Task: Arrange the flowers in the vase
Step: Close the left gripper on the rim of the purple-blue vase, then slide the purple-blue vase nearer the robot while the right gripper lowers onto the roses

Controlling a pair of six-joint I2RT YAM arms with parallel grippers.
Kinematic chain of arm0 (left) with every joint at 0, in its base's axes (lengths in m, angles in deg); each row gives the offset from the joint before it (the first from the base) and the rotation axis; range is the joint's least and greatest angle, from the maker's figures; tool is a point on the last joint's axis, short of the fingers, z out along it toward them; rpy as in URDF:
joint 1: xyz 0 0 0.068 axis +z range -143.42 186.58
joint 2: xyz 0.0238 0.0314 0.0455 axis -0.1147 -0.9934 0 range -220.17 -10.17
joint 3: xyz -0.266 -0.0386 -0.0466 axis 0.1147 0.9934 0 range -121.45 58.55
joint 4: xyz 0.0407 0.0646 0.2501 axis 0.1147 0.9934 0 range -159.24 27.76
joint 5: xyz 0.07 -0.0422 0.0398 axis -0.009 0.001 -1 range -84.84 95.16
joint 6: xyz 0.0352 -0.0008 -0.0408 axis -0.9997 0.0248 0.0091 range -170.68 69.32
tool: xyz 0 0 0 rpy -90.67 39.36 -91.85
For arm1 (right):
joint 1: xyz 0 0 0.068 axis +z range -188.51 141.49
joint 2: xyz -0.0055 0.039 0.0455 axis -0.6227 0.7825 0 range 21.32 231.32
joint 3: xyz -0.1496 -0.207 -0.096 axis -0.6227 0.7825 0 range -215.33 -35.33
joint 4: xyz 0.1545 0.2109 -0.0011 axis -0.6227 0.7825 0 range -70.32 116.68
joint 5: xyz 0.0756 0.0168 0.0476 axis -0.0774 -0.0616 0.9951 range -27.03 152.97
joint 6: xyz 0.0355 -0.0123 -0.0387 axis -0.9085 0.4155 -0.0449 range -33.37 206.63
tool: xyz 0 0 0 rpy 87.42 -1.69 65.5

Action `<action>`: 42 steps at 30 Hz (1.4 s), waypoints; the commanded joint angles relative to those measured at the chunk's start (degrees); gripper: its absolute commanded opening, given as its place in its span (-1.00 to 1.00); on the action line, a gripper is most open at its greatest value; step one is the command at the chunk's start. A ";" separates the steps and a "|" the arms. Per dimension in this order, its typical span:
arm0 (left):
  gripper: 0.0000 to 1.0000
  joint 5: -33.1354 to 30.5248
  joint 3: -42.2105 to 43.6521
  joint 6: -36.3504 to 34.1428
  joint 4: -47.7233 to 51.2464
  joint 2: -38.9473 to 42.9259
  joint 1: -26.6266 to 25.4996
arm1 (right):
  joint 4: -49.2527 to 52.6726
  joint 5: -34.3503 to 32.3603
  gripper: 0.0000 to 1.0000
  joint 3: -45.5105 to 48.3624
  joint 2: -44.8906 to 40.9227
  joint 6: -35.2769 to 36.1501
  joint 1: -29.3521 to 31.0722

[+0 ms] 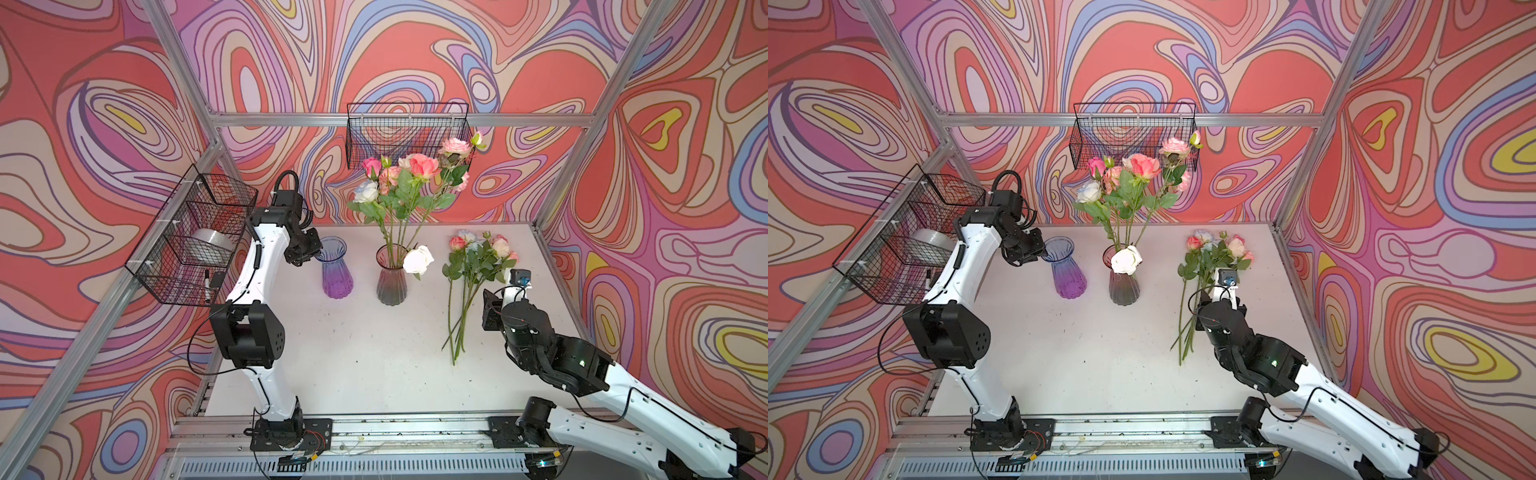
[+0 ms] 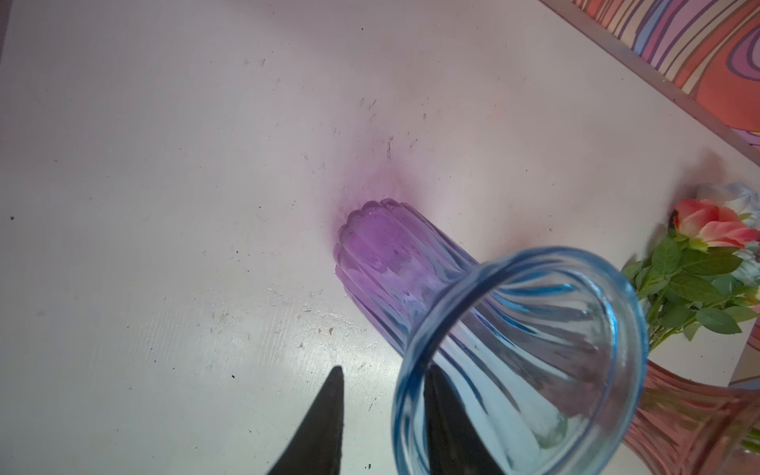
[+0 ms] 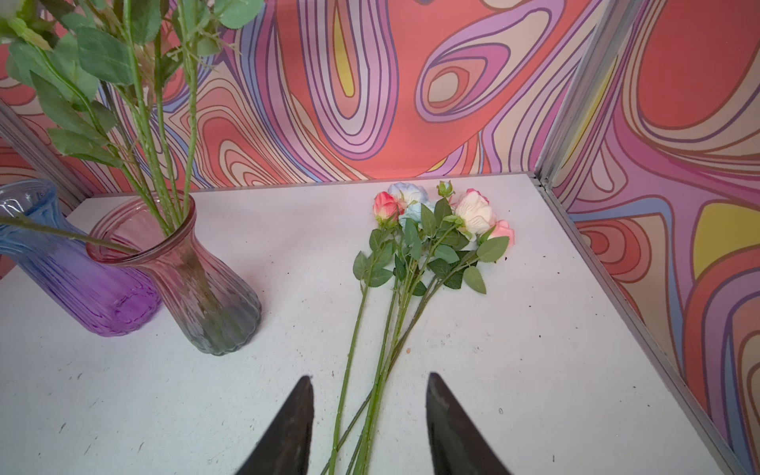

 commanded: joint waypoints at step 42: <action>-1.00 9.27 34.33 13.62 -5.60 36.43 -22.98 | -8.79 32.62 -0.11 -6.44 26.19 -1.43 -34.04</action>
